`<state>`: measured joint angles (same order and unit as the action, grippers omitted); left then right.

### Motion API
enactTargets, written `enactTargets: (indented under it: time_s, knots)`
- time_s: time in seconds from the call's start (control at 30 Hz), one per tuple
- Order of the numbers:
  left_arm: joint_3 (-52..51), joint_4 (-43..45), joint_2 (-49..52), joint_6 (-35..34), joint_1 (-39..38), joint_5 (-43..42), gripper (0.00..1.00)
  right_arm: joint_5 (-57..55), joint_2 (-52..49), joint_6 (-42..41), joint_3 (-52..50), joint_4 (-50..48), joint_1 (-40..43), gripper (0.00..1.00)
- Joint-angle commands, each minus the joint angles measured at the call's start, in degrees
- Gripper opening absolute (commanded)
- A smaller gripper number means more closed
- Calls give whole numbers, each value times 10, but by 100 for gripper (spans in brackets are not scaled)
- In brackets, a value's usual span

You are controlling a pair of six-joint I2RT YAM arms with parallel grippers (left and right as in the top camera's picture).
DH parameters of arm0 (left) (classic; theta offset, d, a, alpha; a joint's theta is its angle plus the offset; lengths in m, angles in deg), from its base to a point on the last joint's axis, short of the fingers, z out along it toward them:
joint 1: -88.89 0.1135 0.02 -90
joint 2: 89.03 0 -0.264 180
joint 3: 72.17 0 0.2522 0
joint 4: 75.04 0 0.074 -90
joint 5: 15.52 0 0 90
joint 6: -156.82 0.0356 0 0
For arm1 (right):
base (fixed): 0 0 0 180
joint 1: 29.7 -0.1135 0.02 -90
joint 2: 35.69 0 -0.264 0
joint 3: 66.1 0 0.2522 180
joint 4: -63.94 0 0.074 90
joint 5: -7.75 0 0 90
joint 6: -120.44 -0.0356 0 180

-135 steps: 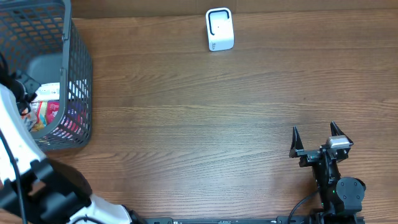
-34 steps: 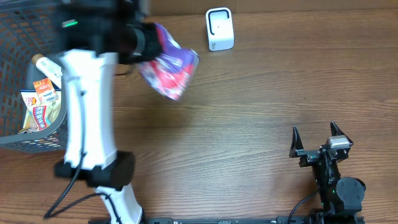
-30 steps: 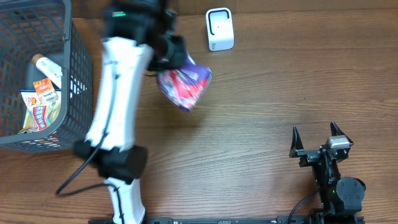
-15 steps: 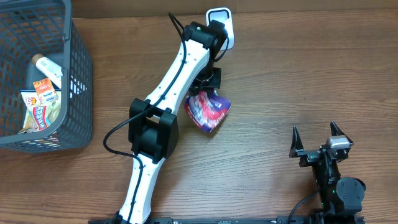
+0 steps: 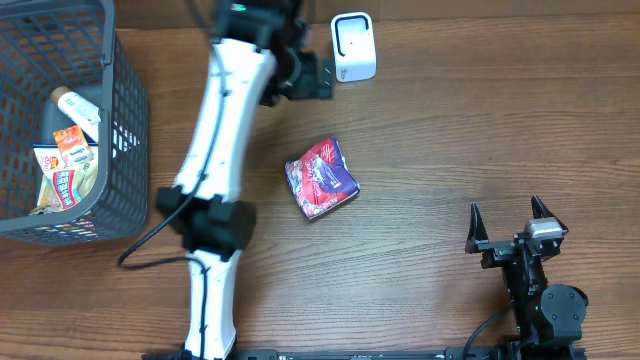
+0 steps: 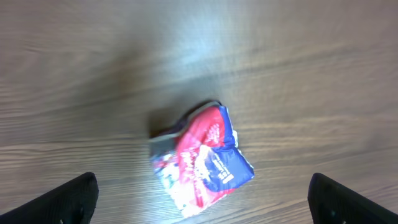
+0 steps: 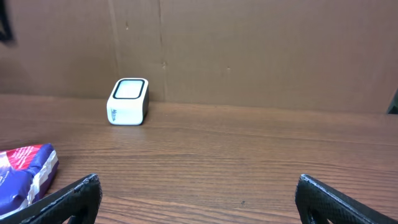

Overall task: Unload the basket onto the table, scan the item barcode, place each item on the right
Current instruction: 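Release the purple bag on the table and withdraw the left gripper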

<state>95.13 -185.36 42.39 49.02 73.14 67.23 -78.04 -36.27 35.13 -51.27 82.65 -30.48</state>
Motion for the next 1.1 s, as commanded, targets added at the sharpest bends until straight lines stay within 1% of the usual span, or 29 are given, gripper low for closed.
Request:
enactTargets:
  time_s: [0.0, 0.17, 0.2, 0.27, 0.3, 0.37, 0.4, 0.53, 0.67, 0.73, 0.87, 1.0, 1.07]
  knots:
    - [29, -3, -129, 12, 55, -10, 100, -2, 4, -2, -6, -3, 2, 100]
    - [28, -3, -249, 16, 140, -12, 100, -2, 4, -2, -6, -3, 2, 100]
    - [28, -3, -267, 27, 150, -12, 100, -2, 4, -2, -6, -3, 2, 100]
    - [15, -3, -313, 78, 167, -11, 100, -2, 4, -2, -6, -3, 2, 100]
    - [7, -3, -330, 91, 170, -10, 100, -2, 4, -2, -6, -3, 2, 100]
    - [-20, -3, -364, 89, 174, 15, 100, -2, 4, -2, -6, -3, 2, 100]
    - [-47, -3, -390, 76, 177, 48, 100, -2, 4, -2, -6, -3, 2, 100]
    - [-109, -3, -430, 31, 195, 102, 100, -2, 4, -2, -6, -3, 2, 100]
    - [-158, -3, -440, 23, 241, 90, 100, -2, 4, -2, -6, -3, 2, 100]
    - [-186, -3, -440, 22, 273, 68, 100, -2, 4, -2, -6, -3, 2, 100]
    - [-227, -3, -438, 10, 343, 56, 100, -2, 4, -2, -6, -3, 2, 100]
    - [-241, 0, -438, 11, 419, 9, 100, -2, 4, -2, -6, -3, 2, 100]
    - [-241, 7, -438, 11, 431, 9, 100, -2, 4, -2, -6, -3, 2, 100]
